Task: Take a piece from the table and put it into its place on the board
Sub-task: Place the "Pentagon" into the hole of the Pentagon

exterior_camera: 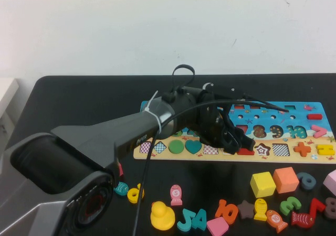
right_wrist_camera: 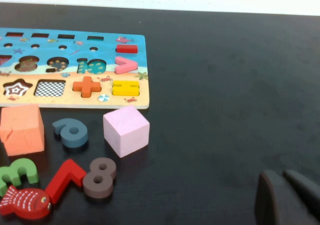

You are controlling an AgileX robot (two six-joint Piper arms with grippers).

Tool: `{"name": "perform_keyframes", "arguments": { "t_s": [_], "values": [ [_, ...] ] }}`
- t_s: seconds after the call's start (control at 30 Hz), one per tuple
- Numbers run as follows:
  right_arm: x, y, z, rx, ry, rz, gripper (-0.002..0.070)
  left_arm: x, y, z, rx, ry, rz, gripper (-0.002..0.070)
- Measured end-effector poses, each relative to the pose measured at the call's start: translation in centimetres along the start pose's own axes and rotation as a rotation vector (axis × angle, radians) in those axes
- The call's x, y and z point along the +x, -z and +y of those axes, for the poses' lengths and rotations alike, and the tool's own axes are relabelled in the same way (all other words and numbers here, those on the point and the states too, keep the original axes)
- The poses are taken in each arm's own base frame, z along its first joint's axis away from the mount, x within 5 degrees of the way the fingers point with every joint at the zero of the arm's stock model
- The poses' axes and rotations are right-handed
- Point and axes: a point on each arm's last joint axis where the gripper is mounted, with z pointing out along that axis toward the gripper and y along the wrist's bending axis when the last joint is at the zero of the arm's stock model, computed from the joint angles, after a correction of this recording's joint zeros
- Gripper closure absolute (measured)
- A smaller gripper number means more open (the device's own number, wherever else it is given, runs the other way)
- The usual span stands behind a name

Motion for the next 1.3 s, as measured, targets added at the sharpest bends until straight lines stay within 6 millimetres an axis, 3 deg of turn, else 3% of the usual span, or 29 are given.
{"name": "perform_keyframes", "arguments": {
  "t_s": [1.3],
  "values": [
    [0.00, 0.00, 0.00, 0.000, 0.000, 0.000, 0.0658, 0.29, -0.74, -0.21, -0.033, 0.084, -0.003, 0.0372]
  ]
}}
